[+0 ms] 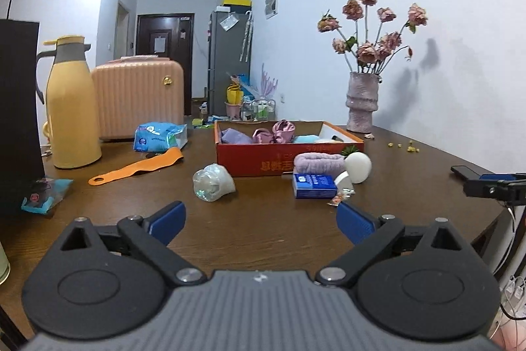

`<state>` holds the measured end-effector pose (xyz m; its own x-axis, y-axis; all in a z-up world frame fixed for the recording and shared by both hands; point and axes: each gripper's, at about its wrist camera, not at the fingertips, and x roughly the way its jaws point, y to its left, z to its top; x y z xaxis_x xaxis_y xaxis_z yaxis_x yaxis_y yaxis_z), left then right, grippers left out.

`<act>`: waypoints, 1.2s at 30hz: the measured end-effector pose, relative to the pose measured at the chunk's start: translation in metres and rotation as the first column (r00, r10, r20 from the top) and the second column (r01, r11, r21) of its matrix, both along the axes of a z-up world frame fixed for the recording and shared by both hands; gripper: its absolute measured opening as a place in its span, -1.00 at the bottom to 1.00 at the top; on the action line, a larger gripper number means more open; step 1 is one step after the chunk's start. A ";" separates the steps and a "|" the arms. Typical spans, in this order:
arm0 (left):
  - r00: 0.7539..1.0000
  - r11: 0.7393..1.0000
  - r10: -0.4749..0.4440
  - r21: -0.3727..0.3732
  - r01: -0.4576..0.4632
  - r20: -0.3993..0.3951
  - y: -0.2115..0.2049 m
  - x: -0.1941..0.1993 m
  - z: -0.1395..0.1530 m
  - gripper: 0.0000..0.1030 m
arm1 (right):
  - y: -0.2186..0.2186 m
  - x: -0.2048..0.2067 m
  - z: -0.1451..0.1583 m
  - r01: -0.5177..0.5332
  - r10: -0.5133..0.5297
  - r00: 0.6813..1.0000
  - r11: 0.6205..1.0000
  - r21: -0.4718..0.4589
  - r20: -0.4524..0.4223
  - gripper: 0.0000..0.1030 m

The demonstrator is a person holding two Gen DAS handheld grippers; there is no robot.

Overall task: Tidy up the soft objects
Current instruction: 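Move both grippers to the lavender fuzzy headband, then grasp the lavender headband with the left gripper while the right gripper grasps the white round sponge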

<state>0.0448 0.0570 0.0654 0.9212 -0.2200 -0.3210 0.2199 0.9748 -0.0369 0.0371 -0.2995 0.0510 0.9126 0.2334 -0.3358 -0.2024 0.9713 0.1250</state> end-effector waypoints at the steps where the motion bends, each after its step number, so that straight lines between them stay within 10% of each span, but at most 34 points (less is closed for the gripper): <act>1: 1.000 1.000 0.004 -0.005 -0.005 -0.014 0.000 0.005 -0.002 0.95 | 0.000 0.001 -0.001 -0.002 0.002 1.000 1.000 0.014 0.000 0.73; 12: 0.986 0.999 -0.013 -0.050 0.005 -0.164 -0.008 0.091 -0.027 0.94 | 0.010 0.070 -0.026 -0.009 0.013 0.996 0.999 0.045 -0.084 0.50; 19: 0.959 0.982 -0.132 -0.164 0.093 -0.252 -0.045 0.202 -0.018 0.45 | 0.017 0.159 -0.023 -0.028 0.041 0.993 0.992 0.124 -0.109 0.09; 26: 0.910 0.970 -0.215 -0.188 0.155 -0.356 -0.095 0.315 -0.033 0.41 | 0.021 0.267 -0.041 0.019 0.021 0.979 0.981 0.194 -0.204 -0.02; 30: 0.862 0.941 -0.295 -0.285 0.185 -0.412 -0.100 0.345 -0.049 -0.36 | 0.016 0.296 -0.058 0.064 0.011 0.965 0.959 0.277 -0.261 -0.39; 31: 0.855 0.932 -0.313 -0.305 0.193 -0.414 -0.100 0.347 -0.051 -0.39 | 0.016 0.298 -0.061 0.054 0.023 0.967 0.955 0.292 -0.254 -0.65; 36: 0.889 0.928 -0.302 -0.320 0.192 -0.344 -0.093 0.329 -0.032 -0.59 | 0.020 0.293 -0.053 0.007 0.049 0.980 0.960 0.279 -0.194 -0.74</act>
